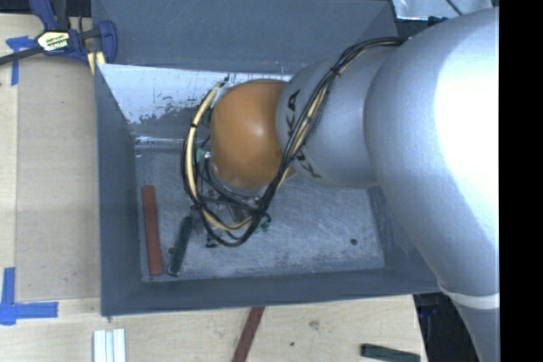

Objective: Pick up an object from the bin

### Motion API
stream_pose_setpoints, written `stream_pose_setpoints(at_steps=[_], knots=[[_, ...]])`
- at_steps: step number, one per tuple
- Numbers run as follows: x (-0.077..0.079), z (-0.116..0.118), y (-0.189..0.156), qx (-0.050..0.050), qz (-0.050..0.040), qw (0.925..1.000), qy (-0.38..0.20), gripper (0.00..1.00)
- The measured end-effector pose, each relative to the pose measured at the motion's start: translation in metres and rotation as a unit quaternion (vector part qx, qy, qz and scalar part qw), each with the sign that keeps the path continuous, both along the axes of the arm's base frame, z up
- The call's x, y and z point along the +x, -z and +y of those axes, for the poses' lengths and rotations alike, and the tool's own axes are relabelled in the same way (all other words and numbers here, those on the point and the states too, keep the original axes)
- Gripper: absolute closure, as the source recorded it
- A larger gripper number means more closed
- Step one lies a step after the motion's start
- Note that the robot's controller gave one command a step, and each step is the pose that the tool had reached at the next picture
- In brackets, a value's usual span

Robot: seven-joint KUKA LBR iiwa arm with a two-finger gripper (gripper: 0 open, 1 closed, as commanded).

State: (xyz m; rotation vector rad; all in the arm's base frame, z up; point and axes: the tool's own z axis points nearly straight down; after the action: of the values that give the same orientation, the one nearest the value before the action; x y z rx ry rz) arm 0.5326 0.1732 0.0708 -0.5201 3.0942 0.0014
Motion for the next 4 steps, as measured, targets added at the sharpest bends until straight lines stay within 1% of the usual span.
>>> stream_pose_setpoints(at_steps=[1, 2, 3, 4], knots=[[0.000, 0.000, 0.001, 0.000, 0.0005, 1.0000, 0.001, 0.00], [0.000, 0.000, 0.001, 0.000, 0.0006, 1.0000, 0.001, 0.00], [-0.027, 0.043, 0.000, -0.001, 0.0016, 0.9806, -0.196, 1.00], [-0.027, 0.043, 0.000, -0.001, 0.0016, 0.9807, -0.196, 1.00]])
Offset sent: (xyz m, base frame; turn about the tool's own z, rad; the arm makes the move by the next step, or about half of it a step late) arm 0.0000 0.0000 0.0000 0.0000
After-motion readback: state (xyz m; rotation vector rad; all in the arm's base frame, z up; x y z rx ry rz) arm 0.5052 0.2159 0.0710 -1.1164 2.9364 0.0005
